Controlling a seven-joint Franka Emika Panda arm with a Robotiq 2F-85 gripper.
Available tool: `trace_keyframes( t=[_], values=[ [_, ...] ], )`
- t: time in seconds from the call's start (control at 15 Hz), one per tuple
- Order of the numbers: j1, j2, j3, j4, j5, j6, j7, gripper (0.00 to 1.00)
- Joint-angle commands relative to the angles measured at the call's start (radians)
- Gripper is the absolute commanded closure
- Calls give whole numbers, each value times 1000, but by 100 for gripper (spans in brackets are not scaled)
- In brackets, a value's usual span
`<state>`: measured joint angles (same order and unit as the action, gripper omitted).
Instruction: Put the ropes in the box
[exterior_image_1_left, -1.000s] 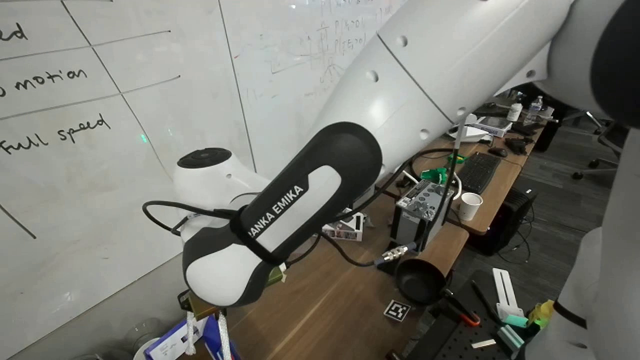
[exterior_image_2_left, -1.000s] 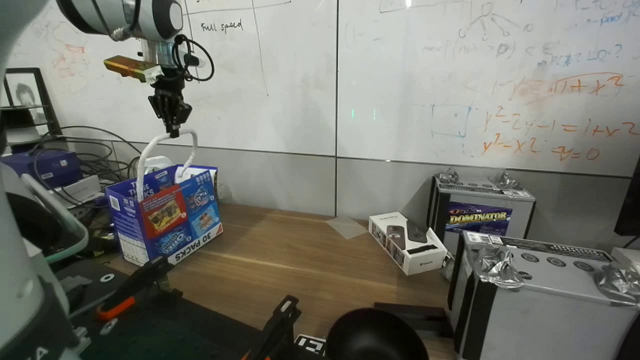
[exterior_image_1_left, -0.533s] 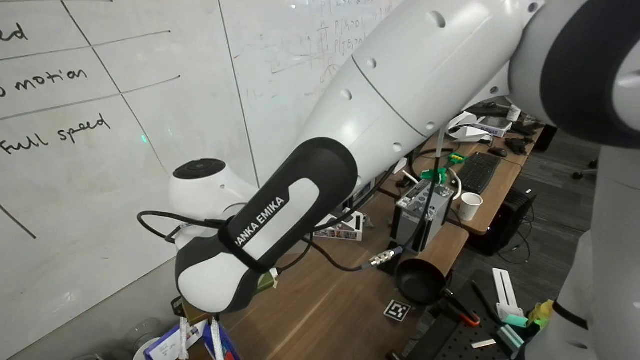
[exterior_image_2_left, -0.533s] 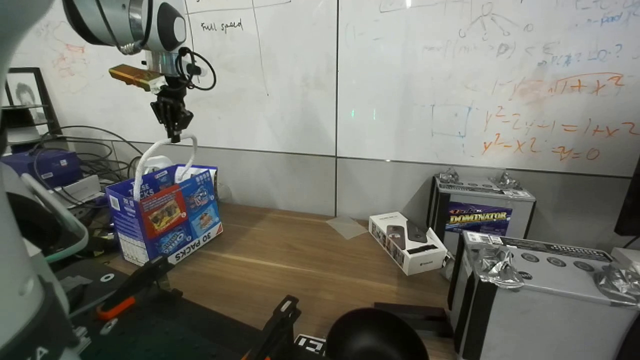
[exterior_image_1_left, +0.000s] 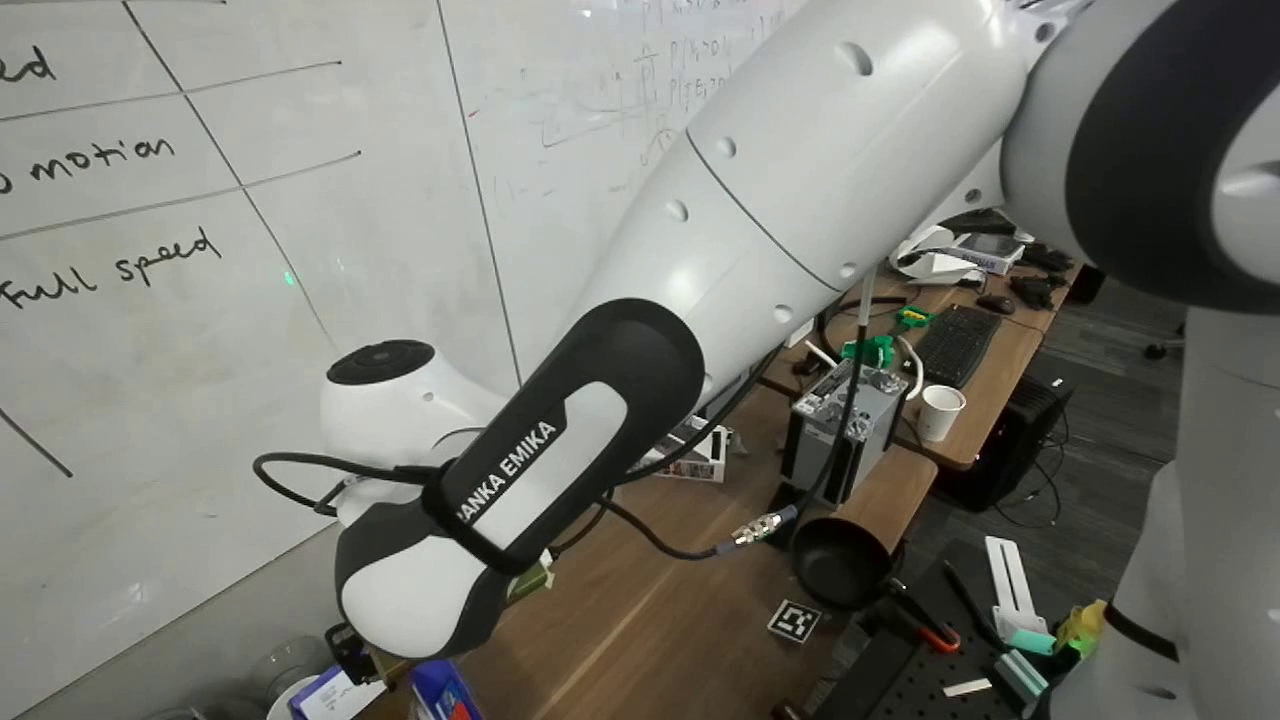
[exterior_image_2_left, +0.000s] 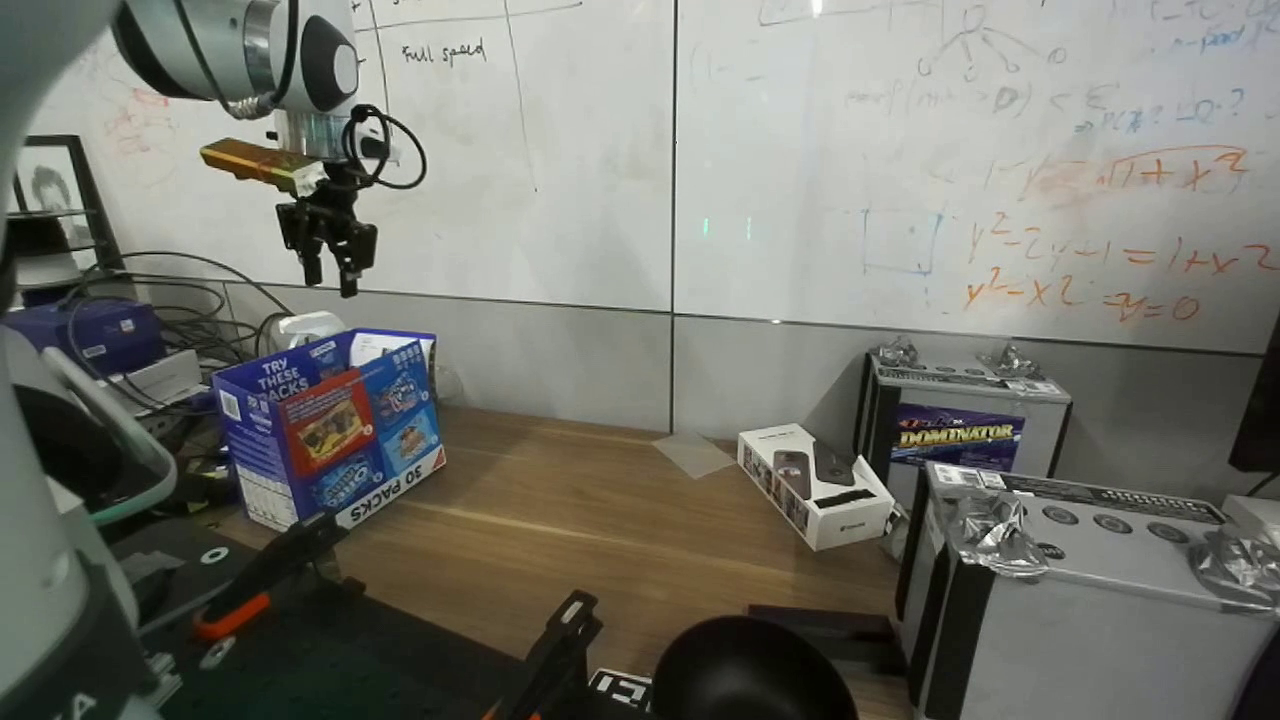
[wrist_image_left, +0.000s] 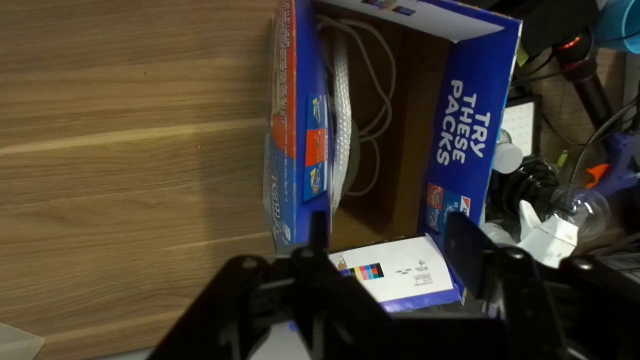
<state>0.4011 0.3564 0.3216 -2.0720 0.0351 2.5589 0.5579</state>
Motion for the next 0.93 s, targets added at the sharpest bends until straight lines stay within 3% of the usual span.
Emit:
trace_keyframes(
  t=[0.0, 0.07, 0.47, 0.87],
  values=[
    [7, -72, -34, -30, -17, -102, -88, 5],
    [-3, -118, -43, -56, -30, -166, -112, 0],
    [-102, -401, -73, -190, -42, -513, -276, 0],
    [-182, -749, -113, -386, -47, -574, -322, 0]
  ],
)
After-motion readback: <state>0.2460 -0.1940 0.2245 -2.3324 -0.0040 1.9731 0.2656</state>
